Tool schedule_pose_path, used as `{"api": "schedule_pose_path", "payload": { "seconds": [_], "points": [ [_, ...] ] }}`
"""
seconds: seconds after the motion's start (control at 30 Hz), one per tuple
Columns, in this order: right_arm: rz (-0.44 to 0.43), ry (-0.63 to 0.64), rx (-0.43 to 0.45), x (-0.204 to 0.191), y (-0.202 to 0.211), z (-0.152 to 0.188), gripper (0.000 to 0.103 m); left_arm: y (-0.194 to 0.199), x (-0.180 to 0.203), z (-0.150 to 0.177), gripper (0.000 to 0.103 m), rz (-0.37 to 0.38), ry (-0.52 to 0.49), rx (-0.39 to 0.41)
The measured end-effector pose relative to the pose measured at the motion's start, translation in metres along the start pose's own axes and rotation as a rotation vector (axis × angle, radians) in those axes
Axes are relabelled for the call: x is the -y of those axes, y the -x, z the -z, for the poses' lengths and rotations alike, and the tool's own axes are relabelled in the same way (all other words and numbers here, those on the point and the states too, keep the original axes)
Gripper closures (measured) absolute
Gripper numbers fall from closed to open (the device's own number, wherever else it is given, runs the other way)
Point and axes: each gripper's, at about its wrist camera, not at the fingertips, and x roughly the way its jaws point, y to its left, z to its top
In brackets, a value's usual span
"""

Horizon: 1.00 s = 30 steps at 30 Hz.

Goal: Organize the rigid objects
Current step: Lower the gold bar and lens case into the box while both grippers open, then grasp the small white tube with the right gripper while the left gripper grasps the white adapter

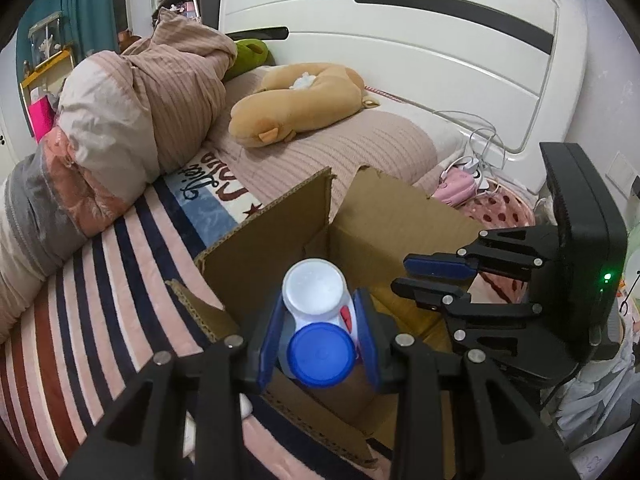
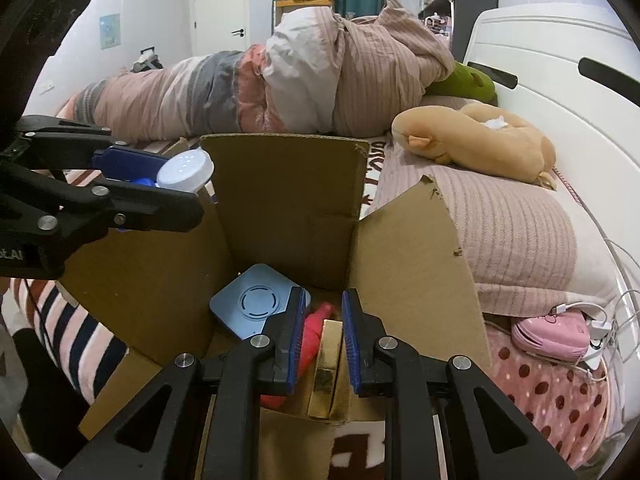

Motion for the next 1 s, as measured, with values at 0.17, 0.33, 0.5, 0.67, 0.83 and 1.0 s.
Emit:
{"api": "schedule_pose_path", "payload": {
  "seconds": [0.17,0.33,0.5,0.67,0.83,1.0],
  "points": [
    [-0.013,0.008,0.0,-0.004,0.002,0.0,0.089,0.001,-0.003,0.006,0.068,-0.006,0.006,-0.01],
    [-0.005,0.014,-0.007,-0.008,0.005,0.0,0.088,0.019,-0.012,0.011,0.06,-0.003,0.042,0.029],
    [-0.002,0.025,0.01,-0.021,0.018,-0.004,0.088,0.053,-0.034,0.024,0.049,-0.048,0.077,0.093],
    [-0.051,0.058,0.089,-0.056,0.041,-0.019,0.088,0.085,-0.077,0.053,0.047,-0.118,0.143,0.121],
    [-0.164,0.096,0.131,-0.111,0.049,-0.033,0.088,0.101,-0.122,0.094,0.039,-0.196,0.197,0.116],
    [-0.283,0.15,0.078,-0.175,0.025,-0.037,0.082,0.092,-0.164,0.141,0.037,-0.191,0.268,0.087]
  ]
}}
